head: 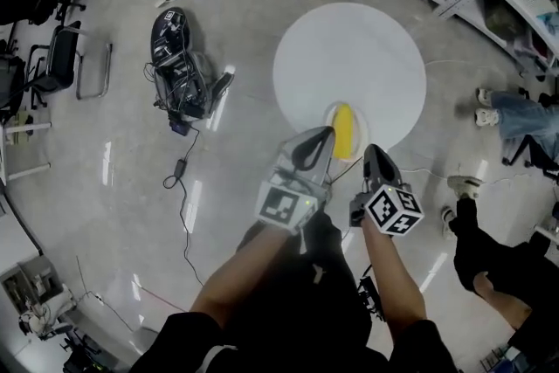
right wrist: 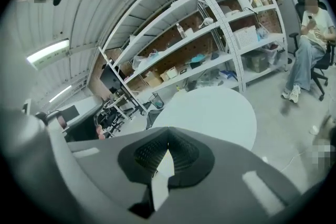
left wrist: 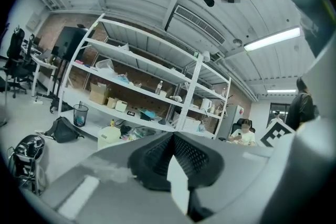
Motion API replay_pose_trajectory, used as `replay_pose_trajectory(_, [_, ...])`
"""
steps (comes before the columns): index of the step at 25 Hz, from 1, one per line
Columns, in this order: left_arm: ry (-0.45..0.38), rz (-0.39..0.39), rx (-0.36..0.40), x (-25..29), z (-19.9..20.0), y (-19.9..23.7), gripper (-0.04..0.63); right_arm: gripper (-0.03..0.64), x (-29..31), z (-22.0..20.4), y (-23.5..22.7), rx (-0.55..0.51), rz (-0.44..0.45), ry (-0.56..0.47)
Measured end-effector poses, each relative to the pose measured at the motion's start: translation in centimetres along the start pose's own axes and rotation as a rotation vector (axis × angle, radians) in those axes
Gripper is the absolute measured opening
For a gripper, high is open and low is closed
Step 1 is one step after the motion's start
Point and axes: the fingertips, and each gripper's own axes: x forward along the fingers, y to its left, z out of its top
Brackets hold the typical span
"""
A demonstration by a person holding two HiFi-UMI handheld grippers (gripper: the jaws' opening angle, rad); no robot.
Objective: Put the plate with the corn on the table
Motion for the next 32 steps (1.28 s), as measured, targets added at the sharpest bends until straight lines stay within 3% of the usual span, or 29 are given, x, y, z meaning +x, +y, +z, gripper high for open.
replay_pose_trajectory(14, [-0.071,0.024,0.059,-3.0,5.3,-2.8,0.005,0.009,-4.0,6.3,6.9,-0.157,0.098,-0.161])
replay_pose_trajectory(21, [-0.079,0.002,0.128,-3.9,6.8,-4.7,0.005,0.009,-6.6,8.5,9.8,-0.194,0.152,-0.227])
replay_pose_trajectory(32, [-0.128,-0.025,0.173,-5.6,8.6,-7.6,0.005,0.009,-11.0,10.4,13.4,-0.29,0.218,-0.336])
